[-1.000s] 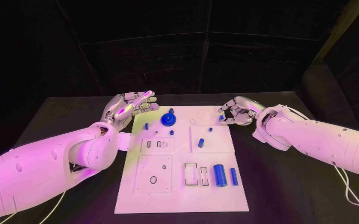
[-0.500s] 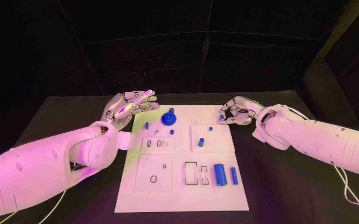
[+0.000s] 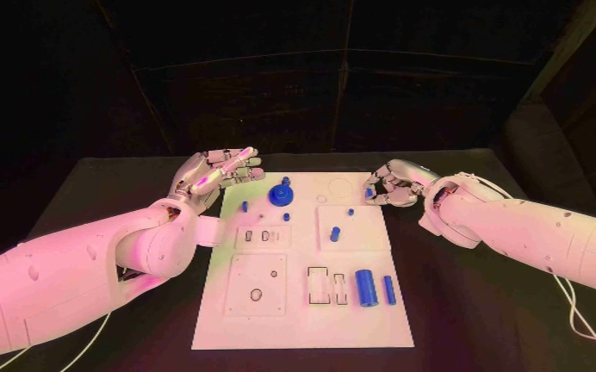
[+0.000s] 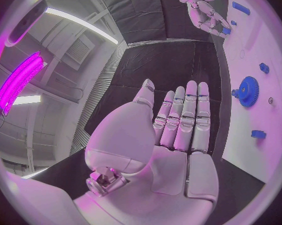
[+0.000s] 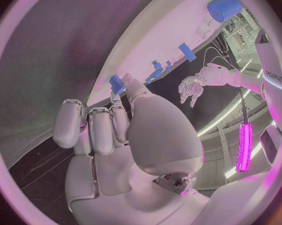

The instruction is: Assemble the parts on the task board

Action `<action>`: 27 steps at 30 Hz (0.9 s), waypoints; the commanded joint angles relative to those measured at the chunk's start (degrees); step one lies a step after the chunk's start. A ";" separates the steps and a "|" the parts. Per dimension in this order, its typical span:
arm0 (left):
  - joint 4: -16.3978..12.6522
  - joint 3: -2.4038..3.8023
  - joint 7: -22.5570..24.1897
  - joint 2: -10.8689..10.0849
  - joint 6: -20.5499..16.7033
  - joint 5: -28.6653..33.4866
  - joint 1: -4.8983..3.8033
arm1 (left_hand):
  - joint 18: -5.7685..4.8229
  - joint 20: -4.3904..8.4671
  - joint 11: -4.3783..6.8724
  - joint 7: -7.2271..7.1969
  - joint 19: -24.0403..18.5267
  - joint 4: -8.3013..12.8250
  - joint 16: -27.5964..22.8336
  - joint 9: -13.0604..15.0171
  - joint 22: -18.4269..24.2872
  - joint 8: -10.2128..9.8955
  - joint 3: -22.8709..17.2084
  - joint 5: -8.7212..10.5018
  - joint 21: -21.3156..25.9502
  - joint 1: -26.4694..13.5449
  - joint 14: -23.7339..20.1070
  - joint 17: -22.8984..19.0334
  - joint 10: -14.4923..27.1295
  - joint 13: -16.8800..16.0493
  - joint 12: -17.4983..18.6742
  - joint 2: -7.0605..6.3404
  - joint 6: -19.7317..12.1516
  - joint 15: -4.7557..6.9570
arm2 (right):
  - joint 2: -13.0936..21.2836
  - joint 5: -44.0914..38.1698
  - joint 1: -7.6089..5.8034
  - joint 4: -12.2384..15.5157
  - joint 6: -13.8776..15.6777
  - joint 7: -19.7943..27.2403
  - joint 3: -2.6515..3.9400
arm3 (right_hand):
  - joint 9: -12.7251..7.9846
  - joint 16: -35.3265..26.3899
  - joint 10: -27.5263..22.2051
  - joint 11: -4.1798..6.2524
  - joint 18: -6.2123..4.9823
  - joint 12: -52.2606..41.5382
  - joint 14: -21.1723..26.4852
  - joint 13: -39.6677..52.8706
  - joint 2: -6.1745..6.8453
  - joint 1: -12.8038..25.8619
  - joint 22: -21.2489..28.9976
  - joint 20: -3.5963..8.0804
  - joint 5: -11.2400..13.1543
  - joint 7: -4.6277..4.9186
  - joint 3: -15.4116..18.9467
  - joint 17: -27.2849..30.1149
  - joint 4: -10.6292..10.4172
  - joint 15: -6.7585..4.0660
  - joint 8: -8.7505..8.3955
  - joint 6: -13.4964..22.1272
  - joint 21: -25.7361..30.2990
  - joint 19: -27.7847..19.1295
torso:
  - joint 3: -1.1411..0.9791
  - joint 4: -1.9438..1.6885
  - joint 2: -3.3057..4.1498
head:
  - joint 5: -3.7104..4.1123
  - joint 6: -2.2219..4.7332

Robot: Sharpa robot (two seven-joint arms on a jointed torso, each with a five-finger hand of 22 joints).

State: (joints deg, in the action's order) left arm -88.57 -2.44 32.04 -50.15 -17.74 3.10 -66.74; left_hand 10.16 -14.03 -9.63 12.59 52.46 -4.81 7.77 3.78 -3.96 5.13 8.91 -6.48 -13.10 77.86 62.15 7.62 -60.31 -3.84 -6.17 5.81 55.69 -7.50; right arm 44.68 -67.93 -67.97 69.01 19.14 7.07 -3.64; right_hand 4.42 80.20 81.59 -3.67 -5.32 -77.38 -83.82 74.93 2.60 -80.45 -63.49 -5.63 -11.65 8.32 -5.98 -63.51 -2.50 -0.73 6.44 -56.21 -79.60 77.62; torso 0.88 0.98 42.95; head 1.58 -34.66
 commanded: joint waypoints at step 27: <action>-0.04 0.04 0.30 -0.26 0.66 -0.11 -0.06 | 0.39 -0.08 -0.13 0.07 -0.28 0.28 -0.35 -0.03 0.07 -0.40 0.06 -0.18 0.24 0.38 -0.17 -0.05 -0.37 0.05 0.42 0.12 0.34 -0.11 | -0.15 0.44 0.04 -0.44 1.15 0.80 0.03 | 0.27 0.21 0.83 1.85 0.40 -1.22 -2.04 3.17 -4.60 -0.56 -0.72 1.56 4.29 -1.65 -4.43 -0.74 0.78 -1.58 1.81 -5.31 -0.50 0.42 | -0.10 0.10 -0.01 | 0.18 -0.30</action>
State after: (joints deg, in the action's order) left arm -88.54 -2.44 32.00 -50.37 -17.71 3.10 -66.74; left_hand 10.16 -14.03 -9.63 12.59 52.46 -4.81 7.77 3.78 -3.96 5.13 8.91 -6.48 -13.10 77.86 62.15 7.62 -60.31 -3.84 -5.98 5.81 55.69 -7.50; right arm 44.54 -68.02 -67.84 68.52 19.28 6.78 -3.64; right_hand 4.34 80.20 82.39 -2.03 -5.33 -78.26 -84.13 74.98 -0.81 -80.67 -64.14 -4.37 -7.35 7.34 -10.16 -64.21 -1.72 -1.88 7.83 -60.37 -79.87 78.01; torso 0.79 1.02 42.93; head 1.73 -34.91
